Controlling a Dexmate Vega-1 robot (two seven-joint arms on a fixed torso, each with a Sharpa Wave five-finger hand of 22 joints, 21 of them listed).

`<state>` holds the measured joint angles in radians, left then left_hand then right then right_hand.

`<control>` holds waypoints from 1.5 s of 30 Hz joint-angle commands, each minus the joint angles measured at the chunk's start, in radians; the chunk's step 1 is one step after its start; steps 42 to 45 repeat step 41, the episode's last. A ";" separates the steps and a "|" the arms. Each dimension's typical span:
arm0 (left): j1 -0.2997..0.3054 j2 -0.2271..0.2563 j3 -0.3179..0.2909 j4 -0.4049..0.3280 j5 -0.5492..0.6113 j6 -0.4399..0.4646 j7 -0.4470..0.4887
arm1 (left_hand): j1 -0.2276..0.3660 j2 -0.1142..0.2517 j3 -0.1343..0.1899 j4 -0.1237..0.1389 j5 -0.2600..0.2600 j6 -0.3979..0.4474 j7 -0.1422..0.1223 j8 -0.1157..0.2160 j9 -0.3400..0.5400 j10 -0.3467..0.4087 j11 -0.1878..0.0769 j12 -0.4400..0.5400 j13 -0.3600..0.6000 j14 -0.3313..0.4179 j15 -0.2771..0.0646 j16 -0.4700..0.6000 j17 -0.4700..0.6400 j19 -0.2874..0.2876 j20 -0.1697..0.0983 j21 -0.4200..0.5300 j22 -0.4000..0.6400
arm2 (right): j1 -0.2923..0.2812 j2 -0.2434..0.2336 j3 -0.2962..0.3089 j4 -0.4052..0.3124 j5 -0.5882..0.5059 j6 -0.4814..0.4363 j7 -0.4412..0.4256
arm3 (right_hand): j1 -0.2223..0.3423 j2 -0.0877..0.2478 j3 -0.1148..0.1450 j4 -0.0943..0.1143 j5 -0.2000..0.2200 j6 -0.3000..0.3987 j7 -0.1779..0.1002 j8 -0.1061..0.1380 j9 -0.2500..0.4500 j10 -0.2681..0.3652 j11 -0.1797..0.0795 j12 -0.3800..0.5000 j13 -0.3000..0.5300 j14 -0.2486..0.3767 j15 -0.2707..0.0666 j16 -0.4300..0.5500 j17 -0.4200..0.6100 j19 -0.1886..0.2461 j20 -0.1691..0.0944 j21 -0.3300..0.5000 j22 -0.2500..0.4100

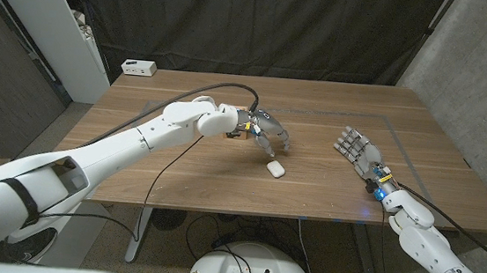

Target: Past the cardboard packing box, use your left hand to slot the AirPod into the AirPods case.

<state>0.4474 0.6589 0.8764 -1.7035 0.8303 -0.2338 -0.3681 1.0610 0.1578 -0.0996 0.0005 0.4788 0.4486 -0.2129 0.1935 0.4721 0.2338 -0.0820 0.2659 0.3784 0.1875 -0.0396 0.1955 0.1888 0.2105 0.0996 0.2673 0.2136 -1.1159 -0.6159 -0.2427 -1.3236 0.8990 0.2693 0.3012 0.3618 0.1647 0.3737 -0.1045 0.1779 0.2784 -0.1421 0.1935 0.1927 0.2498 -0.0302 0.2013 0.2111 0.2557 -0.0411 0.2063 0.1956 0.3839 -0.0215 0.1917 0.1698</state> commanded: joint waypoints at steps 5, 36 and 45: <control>0.191 0.055 -0.162 -0.109 -0.083 0.136 0.279 | -0.095 0.026 -0.029 0.090 -0.005 -0.089 0.012 -0.021 -0.023 -0.004 -0.007 -0.004 0.001 -0.009 -0.067 0.005 0.010 -0.002 -0.026 -0.002 -0.004 | 0.018 -0.016 -0.002 -0.088 -0.036 -0.010 -0.082 | -0.010 -0.001 0.008 -0.002 0.000 0.002 0.001 0.005 0.004 0.006 -0.001 0.005 0.003 -0.001 -0.073 0.007 0.002 0.001 0.003 0.004 0.004; 0.451 0.029 -0.382 -0.018 -0.739 -0.044 0.524 | -0.177 0.028 -0.040 0.161 -0.015 -0.126 0.042 0.003 -0.055 0.016 0.000 -0.002 -0.006 0.011 -0.069 0.011 0.008 0.014 -0.028 -0.002 -0.013 | -0.015 -0.019 -0.037 -0.310 -0.188 -0.023 -0.353 | -0.012 -0.003 0.009 -0.003 0.000 0.005 0.000 0.005 0.004 0.011 -0.006 0.006 0.003 -0.002 -0.076 0.006 0.002 0.003 0.003 0.005 0.004; 0.469 0.021 -0.392 0.000 -0.789 -0.080 0.526 | -0.181 0.028 -0.040 0.162 -0.017 -0.121 0.044 0.005 -0.058 0.017 -0.002 -0.002 -0.006 0.012 -0.069 0.011 0.008 0.015 -0.027 -0.002 -0.013 | -0.025 -0.029 -0.042 -0.346 -0.206 -0.043 -0.384 | -0.011 -0.003 0.009 -0.004 0.000 0.005 0.000 0.005 0.004 0.012 -0.006 0.006 0.003 -0.001 -0.077 0.007 0.001 0.003 0.003 0.005 0.004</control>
